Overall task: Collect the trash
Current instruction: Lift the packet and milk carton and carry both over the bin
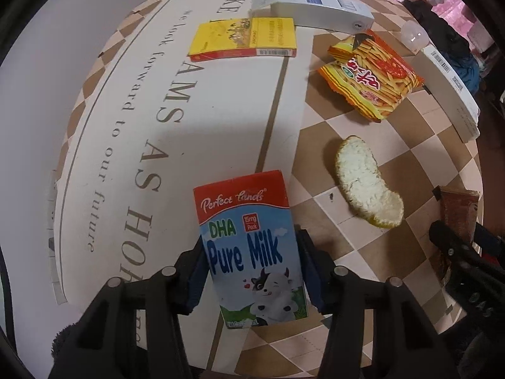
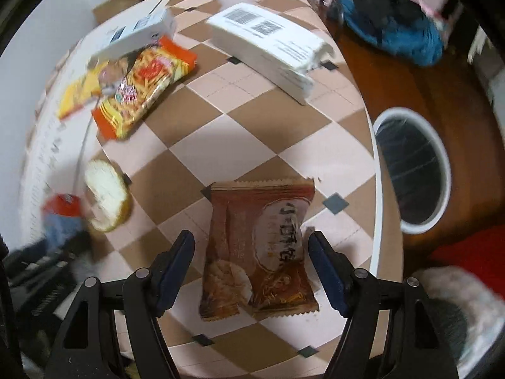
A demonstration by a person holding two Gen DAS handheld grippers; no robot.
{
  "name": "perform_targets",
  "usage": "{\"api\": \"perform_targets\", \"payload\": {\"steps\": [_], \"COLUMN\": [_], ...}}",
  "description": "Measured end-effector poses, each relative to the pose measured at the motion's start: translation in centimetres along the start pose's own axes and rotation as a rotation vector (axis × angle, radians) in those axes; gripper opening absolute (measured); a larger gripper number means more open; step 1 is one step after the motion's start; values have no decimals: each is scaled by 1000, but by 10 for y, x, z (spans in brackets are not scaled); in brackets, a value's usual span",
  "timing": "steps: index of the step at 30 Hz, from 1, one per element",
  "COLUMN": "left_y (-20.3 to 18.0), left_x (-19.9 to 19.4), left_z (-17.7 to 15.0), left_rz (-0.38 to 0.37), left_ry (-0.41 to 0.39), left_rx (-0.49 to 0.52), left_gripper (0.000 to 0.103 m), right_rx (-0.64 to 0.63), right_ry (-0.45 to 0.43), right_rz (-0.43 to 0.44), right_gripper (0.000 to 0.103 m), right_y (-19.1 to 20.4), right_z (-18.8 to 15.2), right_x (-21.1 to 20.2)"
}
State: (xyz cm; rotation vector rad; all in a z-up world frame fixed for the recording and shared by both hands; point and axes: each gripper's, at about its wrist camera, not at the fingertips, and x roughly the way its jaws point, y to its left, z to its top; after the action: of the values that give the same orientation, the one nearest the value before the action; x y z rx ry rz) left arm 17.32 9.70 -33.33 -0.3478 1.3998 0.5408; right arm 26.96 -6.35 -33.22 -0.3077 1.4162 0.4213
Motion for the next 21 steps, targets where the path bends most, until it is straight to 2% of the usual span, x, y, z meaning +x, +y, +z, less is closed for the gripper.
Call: {"api": "perform_targets", "payload": {"steps": [3, 8, 10, 12, 16, 21], "left_y": [2, -1, -1, 0, -9, -24], "left_x": [-2, -11, -24, -36, -54, -102], "left_z": [-9, -18, -19, -30, -30, -26], "left_rz": [16, 53, 75, 92, 93, 105], "left_ry": [-20, -71, -110, -148, -208, -345], "left_rx": [1, 11, 25, 33, 43, 89], "left_gripper": [49, 49, 49, 49, 48, 48], "right_rx": [-62, -147, -170, -162, -148, -112], "right_ry": [-28, -81, -103, -113, -154, -251], "right_rz": [-52, -55, -78, -65, -38, 0], "right_gripper": [75, 52, 51, 51, 51, 51], "right_y": [10, 24, 30, 32, 32, 7], "right_z": [-4, -11, -14, -17, -22, -22], "right_x": [1, -5, -8, -13, -27, -61]}}
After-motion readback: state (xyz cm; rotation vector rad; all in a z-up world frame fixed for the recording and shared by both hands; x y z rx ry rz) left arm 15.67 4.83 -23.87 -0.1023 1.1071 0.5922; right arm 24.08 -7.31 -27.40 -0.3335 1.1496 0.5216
